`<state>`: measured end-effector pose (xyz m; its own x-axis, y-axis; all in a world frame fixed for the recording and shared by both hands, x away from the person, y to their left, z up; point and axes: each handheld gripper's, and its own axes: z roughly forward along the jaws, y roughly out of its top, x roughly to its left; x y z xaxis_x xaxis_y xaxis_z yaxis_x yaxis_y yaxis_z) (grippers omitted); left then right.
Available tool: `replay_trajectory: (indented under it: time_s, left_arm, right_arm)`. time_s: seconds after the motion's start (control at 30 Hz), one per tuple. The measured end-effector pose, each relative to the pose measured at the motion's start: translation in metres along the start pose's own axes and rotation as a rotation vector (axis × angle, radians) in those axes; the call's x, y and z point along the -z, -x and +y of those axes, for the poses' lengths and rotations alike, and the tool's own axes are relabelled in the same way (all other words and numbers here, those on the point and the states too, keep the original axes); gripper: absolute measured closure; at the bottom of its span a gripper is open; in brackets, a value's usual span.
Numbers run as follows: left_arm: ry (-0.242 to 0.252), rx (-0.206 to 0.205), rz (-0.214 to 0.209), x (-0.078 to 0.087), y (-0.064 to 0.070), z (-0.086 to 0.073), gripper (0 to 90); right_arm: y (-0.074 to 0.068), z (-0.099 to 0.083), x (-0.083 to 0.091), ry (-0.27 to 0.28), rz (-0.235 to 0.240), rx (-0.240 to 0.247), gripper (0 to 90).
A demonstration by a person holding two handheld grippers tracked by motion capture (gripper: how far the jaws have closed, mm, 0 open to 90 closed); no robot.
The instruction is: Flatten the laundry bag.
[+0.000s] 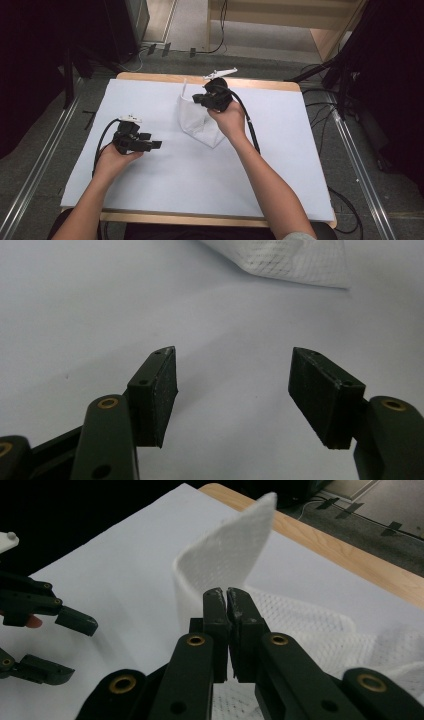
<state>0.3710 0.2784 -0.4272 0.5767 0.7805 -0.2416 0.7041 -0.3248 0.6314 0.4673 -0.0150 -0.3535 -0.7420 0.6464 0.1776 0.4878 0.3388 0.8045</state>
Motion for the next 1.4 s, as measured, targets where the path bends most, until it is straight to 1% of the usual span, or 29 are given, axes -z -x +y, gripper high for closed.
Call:
replay_trajectory:
  time_s: [0.1,0.2,0.23,0.27,0.3,0.6,0.73,0.83,0.9,0.97,1.0,1.07,1.1,1.13,1.17,1.23,1.27,1.33,1.37,1.4]
  left_arm:
    - [0.0,0.0,0.002,0.0,0.0,0.0,37.0]
    - [-0.002,0.001,0.004,-0.001,0.0,0.0,36.9]
    - [-0.002,0.001,0.004,-0.001,0.0,0.0,37.0]
    - [0.0,0.0,0.005,-0.001,0.001,0.0,36.9]
    - [-0.001,-0.002,0.005,-0.001,0.001,0.0,36.9]
    - [-0.004,0.0,0.007,-0.001,0.0,0.0,36.9]
    - [-0.001,0.002,0.007,-0.001,0.001,0.0,37.0]
    - [-0.001,0.0,0.003,-0.002,0.002,0.0,37.0]
    - [-0.004,-0.002,0.002,-0.002,0.002,0.0,36.9]
    - [-0.004,-0.002,0.003,-0.002,0.001,0.0,36.9]
    - [-0.001,0.001,0.005,-0.002,0.001,0.0,37.0]
    - [0.002,0.0,0.004,-0.002,0.001,0.0,36.9]
    - [0.002,0.0,0.004,-0.002,0.001,0.0,37.0]
    - [-0.001,0.0,0.004,-0.002,0.001,0.0,36.9]
    - [-0.001,0.0,0.004,-0.002,0.001,0.0,36.9]
    - [0.001,0.002,0.002,-0.002,0.001,0.0,37.0]
    - [0.001,0.002,0.002,-0.002,0.001,0.0,36.9]
    - [0.001,0.002,0.0,-0.002,0.0,0.0,36.9]
    - [-0.001,0.002,0.0,-0.002,0.0,0.0,36.9]
    - [0.0,0.0,0.0,-0.002,0.0,0.0,37.0]
  right_arm:
    - [0.005,-0.004,0.004,-0.01,-0.006,-0.014,89.2]
    - [0.014,-0.013,0.008,-0.021,-0.019,-0.035,89.2]
    - [0.014,-0.013,0.008,-0.021,-0.019,-0.035,89.2]
    - [0.02,-0.019,0.01,-0.028,-0.027,-0.048,89.1]
    - [0.022,-0.021,0.01,-0.032,-0.03,-0.054,89.1]
    - [0.039,-0.046,0.008,-0.079,-0.067,-0.079,86.5]
    - [0.049,-0.058,0.008,-0.096,-0.087,-0.107,84.1]
    - [0.059,-0.066,0.006,-0.107,-0.101,-0.131,81.5]
    - [0.064,-0.069,0.003,-0.113,-0.111,-0.138,79.8]
    - [0.069,-0.073,-0.002,-0.124,-0.129,-0.144,76.6]
    - [0.071,-0.074,-0.005,-0.126,-0.129,-0.144,75.0]
    - [0.075,-0.076,-0.011,-0.122,-0.152,-0.138,71.1]
    - [0.076,-0.077,-0.014,-0.118,-0.159,-0.143,69.1]
    - [0.08,-0.078,-0.017,-0.108,-0.156,-0.143,66.8]
    - [0.082,-0.079,-0.019,-0.105,-0.157,-0.152,64.9]
    - [0.089,-0.081,-0.025,-0.083,-0.171,-0.174,58.4]
    - [0.093,-0.082,-0.028,-0.085,-0.18,-0.188,55.4]
    - [0.098,-0.082,-0.033,-0.096,-0.193,-0.2,50.1]
    - [0.101,-0.083,-0.036,-0.085,-0.197,-0.214,48.5]
    - [0.104,-0.082,-0.038,-0.084,-0.197,-0.218,45.8]
